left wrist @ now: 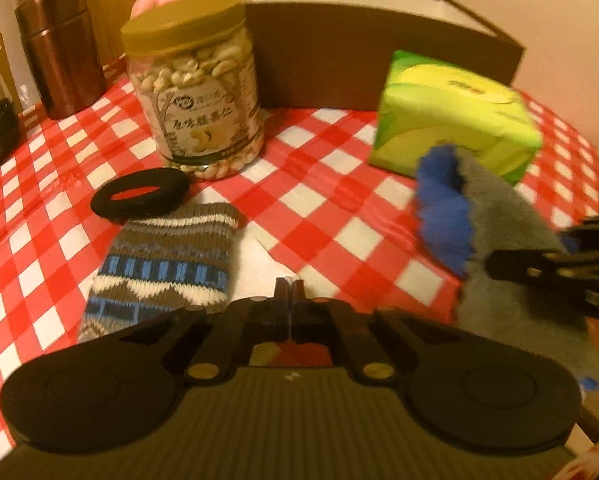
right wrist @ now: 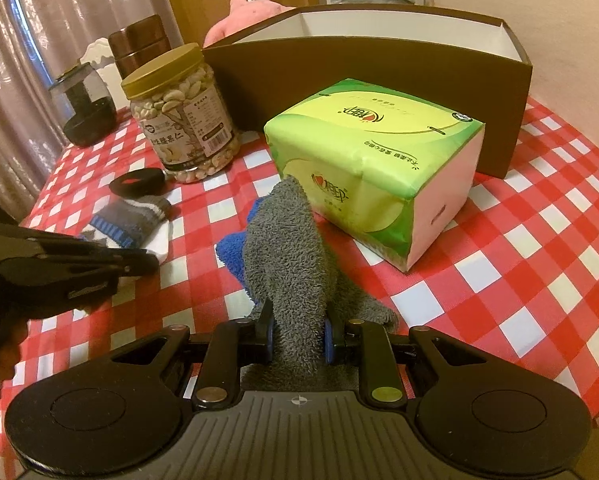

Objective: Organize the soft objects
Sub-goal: 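Lift the grey sock with the right tool while the left tool grasps the white tissue, then carry the grey sock and white tissue into the brown box and open both tools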

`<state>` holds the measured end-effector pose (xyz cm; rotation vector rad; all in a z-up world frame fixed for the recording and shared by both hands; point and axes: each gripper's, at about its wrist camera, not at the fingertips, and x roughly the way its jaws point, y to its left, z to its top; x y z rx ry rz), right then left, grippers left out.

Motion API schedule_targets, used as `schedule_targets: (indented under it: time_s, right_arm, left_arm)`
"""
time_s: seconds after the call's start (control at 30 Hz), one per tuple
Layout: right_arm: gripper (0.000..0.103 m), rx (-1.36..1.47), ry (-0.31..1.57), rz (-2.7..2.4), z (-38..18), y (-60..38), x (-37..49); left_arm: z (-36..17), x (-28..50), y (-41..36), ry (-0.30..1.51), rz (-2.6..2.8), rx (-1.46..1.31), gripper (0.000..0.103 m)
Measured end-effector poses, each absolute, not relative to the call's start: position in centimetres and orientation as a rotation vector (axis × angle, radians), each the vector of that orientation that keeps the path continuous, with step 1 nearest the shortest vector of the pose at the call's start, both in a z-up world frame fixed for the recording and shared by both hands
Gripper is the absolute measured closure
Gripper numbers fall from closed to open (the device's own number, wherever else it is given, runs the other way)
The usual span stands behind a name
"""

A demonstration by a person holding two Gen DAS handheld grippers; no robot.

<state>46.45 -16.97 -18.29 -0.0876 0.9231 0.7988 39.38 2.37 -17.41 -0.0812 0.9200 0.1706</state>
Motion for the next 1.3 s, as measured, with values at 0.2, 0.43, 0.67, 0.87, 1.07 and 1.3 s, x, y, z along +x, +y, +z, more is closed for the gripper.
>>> schedule_targets:
  time_s: [0.2,0.43,0.67,0.87,1.07,1.3]
  right_arm:
    - [0.081,-0.091,0.925,0.833,-18.3,-17.1,46.6]
    - [0.081,-0.089,0.925,0.864,-18.1,-17.5,46.8]
    - [0.081,-0.1,0.919,0.897,-18.2,-18.3,46.8]
    - [0.081,-0.101,0.917,0.921,-18.2,-18.6,46.8]
    - [0.081,-0.106,0.915,0.941,-18.2,-18.9,46.7]
    - [0.081,-0.084,0.902,0.957,-17.8,-19.7,46.5]
  left_arm:
    - [-15.3,35.5,0.6,0.917,0.142,-0.174,0.103]
    - [-16.8,35.2,0.6,0.979,0.271,-0.169,0.08]
    - [-18.2,35.4,1.5,1.012,0.374,-0.201,0.06]
    - [-18.2,35.3,1.3,1.008,0.419,-0.232,0.059]
    - [-18.2,35.5,0.8,0.998,0.376,-0.266,0.085]
    - [-17.7,35.4,-0.2,0.992,0.323,-0.28,0.099]
